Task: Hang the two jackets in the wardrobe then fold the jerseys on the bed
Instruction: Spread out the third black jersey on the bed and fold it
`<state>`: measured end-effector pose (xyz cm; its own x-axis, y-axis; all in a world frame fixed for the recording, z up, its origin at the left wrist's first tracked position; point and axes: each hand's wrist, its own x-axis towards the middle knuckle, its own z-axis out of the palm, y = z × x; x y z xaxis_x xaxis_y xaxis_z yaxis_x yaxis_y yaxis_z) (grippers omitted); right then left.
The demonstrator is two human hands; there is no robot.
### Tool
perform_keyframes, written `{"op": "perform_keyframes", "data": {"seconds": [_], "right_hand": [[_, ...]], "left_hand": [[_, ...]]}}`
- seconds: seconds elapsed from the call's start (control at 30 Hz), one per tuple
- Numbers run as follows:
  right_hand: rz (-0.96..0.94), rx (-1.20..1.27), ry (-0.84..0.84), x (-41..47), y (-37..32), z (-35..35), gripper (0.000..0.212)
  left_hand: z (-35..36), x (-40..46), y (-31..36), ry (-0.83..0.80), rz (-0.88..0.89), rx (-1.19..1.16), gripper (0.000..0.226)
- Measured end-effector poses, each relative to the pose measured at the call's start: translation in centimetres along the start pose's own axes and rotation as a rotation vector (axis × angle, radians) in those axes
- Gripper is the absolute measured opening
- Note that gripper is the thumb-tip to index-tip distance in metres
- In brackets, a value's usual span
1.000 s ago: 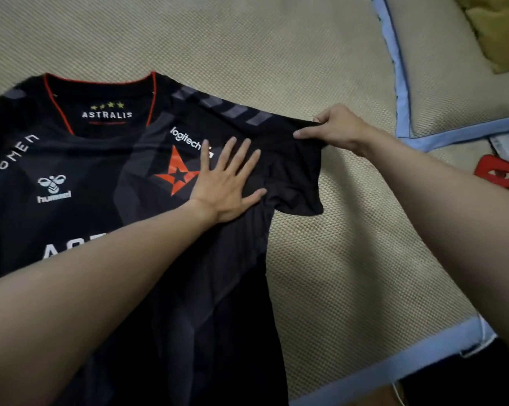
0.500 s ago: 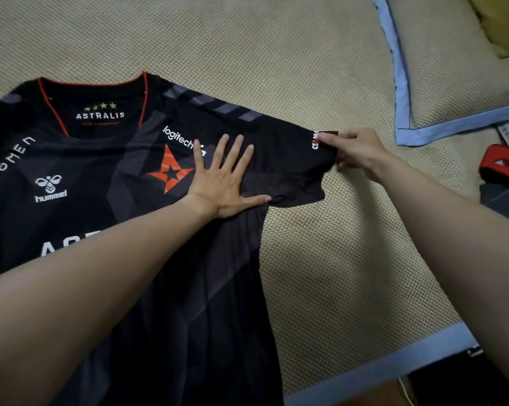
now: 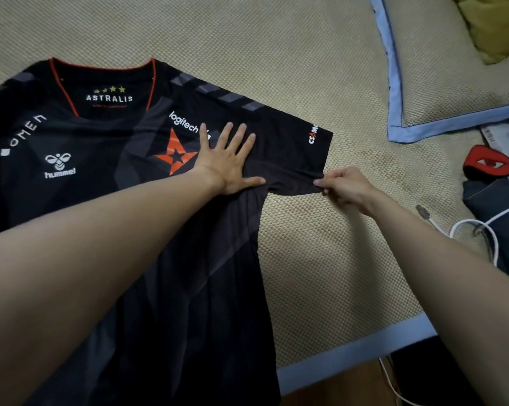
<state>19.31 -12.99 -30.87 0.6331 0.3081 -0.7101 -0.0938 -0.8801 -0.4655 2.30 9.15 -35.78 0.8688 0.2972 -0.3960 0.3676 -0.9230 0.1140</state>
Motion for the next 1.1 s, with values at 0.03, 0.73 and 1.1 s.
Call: {"op": "perform_keyframes", "data": {"seconds": [0.03, 0.73, 1.1], "right_hand": [[0.014, -0.020, 0.012, -0.1, -0.2, 0.4, 0.020], [-0.234, -0.417, -0.656, -7.8, -18.4, 26.8, 0.009], [-0.421, -0.381, -0.651, -12.3, -27.5, 39.4, 0.011]], "left_hand": [[-0.3, -0.4, -0.2, 0.020, 0.016, 0.000, 0.102], [6.9, -31.1, -29.8, 0.357, -0.907, -0.631, 0.042], [4.9, -31.1, -36.3, 0.543, -0.849, -1.087, 0.013]]}}
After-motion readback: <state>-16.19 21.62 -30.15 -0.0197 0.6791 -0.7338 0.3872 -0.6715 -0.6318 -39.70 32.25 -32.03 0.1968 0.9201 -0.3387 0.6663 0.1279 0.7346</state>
